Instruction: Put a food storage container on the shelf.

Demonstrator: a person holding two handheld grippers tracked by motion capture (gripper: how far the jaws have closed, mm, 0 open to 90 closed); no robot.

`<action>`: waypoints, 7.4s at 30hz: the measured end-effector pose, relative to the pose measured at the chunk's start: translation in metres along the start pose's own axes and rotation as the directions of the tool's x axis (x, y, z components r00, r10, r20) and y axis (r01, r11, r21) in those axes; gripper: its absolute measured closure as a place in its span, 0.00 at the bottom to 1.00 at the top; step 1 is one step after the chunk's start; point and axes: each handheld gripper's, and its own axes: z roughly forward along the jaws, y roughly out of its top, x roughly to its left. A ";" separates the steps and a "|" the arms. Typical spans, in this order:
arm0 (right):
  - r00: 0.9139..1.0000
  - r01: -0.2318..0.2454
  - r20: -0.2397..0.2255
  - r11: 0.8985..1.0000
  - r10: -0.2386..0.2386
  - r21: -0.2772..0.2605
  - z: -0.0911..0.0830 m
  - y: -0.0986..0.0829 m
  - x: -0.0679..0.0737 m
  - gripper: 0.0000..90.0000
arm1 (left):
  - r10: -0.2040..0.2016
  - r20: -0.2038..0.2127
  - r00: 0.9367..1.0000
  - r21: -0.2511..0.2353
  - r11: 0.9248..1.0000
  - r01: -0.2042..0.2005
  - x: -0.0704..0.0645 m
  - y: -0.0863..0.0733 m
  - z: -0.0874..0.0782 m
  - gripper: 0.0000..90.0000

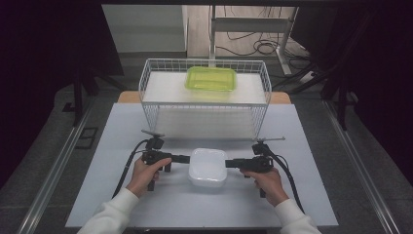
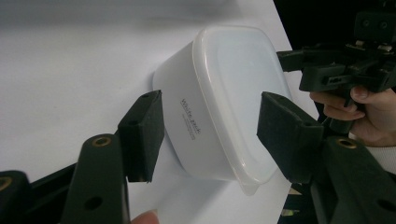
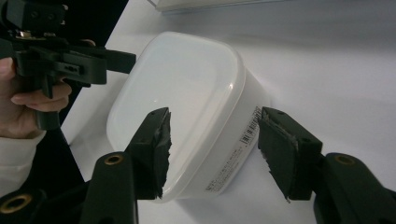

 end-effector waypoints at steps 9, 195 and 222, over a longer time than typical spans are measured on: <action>0.999 -0.028 -0.016 1.000 0.028 0.002 0.004 -0.002 -0.004 0.55 | -0.016 0.048 0.999 0.026 1.000 0.015 0.000 -0.002 0.010 0.54; 0.929 0.353 0.015 0.870 -0.371 -0.344 -0.115 0.189 0.126 0.86 | 0.352 -0.057 0.934 -0.288 0.890 -0.353 -0.145 0.177 -0.124 0.88; 0.965 0.247 -0.008 0.924 -0.261 -0.293 -0.097 0.230 0.097 0.86 | 0.215 -0.008 0.976 -0.236 0.949 -0.211 -0.113 0.224 -0.105 0.88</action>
